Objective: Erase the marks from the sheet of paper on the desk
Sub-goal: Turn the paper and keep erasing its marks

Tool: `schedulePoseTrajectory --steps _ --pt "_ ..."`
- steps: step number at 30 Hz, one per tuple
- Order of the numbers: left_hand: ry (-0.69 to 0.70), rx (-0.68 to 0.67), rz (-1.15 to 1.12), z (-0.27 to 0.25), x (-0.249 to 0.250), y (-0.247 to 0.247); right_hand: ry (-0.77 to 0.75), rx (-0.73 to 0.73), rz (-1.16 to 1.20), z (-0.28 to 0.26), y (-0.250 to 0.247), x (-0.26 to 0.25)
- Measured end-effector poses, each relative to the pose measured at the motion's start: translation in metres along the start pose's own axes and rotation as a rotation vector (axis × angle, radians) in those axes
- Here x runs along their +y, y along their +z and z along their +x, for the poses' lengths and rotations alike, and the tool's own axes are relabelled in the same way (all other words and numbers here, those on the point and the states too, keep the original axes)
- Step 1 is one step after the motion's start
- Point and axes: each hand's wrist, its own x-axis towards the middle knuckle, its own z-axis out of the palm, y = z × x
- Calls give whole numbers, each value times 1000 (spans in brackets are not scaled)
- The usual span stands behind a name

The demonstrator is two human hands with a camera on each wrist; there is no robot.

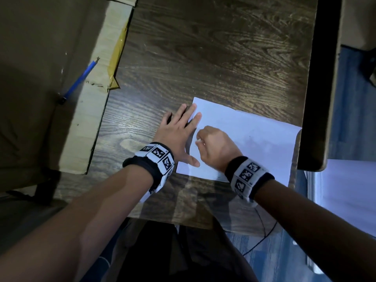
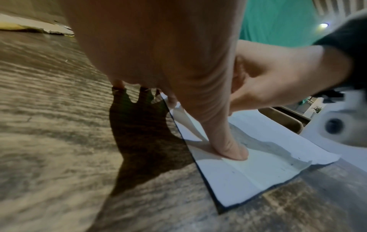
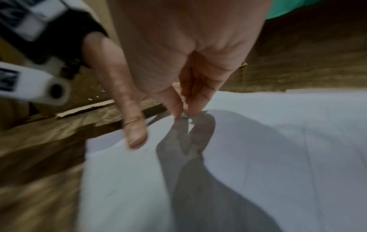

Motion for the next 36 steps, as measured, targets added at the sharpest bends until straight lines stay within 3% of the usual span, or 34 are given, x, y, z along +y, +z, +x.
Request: schedulePoseTrajectory --steps 5,10,13,15,18,20,24,29,33,36 --pt "-4 -11 -3 1 0 -2 81 158 5 24 -1 2" --pt "-13 -3 -7 0 2 -2 27 49 43 -5 6 -2" --pt "-15 -22 16 1 1 -3 191 199 36 36 -13 11" --pt "-17 -26 12 1 2 -3 249 270 71 36 -10 14" --pt "-19 -10 -7 1 1 -2 155 175 92 -2 4 -2" --pt "-19 -16 -10 1 1 -2 151 134 72 3 -4 2" --pt "-19 -34 0 1 2 -4 325 315 129 44 -18 25" --pt "-11 -16 -11 0 0 -2 210 166 119 5 3 -3" --pt "-17 -39 -9 1 2 -3 371 356 144 43 -12 18" --pt "-18 -10 -27 0 2 -4 309 244 128 16 8 -12"
